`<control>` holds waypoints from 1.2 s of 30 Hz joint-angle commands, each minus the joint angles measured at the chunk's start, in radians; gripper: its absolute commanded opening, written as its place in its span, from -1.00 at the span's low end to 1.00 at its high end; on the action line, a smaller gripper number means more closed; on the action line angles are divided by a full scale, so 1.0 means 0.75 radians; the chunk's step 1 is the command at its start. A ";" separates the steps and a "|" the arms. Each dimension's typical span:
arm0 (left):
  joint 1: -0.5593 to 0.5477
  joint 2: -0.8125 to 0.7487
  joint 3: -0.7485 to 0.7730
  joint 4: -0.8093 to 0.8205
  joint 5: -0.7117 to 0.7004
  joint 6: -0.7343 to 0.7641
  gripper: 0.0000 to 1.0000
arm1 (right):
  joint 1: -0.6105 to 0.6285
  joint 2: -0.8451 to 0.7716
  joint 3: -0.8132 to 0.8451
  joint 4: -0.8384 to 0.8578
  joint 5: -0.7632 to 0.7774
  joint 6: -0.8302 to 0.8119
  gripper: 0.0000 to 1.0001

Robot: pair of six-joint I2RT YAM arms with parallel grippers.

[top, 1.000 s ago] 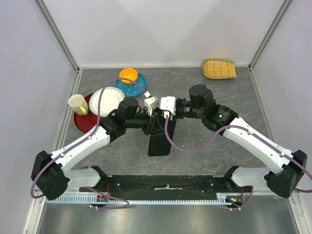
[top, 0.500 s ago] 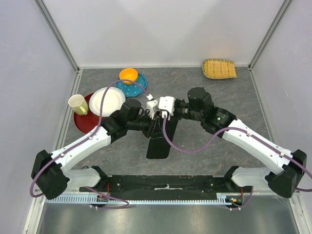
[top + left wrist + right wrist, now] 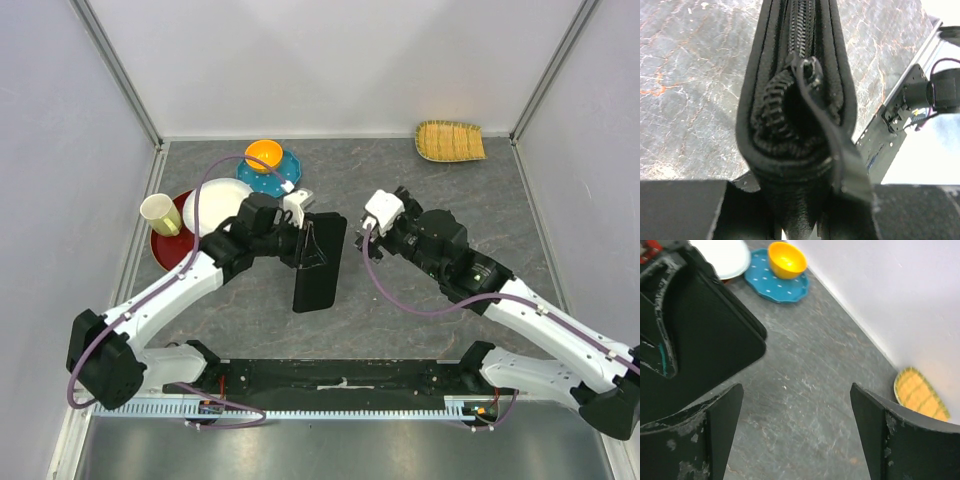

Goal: Sort the hair-cutting tools

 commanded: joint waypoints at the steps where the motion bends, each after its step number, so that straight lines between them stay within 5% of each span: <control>1: 0.071 0.056 0.098 0.117 0.008 -0.117 -0.96 | -0.001 -0.084 -0.049 0.063 0.377 0.280 0.96; 9: 0.157 0.352 0.274 0.124 -0.006 -0.236 -0.79 | -0.015 -0.076 -0.098 0.018 0.823 0.713 0.96; 22: 0.204 0.923 0.569 0.087 0.033 -0.256 -0.31 | -0.086 0.008 -0.088 -0.109 0.719 0.945 0.96; 28: 0.221 0.976 0.571 0.030 -0.130 -0.238 0.25 | -0.097 0.047 -0.067 -0.171 0.715 0.992 0.96; 36: 0.233 0.927 0.544 -0.081 -0.388 -0.264 0.75 | -0.121 0.032 -0.069 -0.252 0.725 1.045 0.96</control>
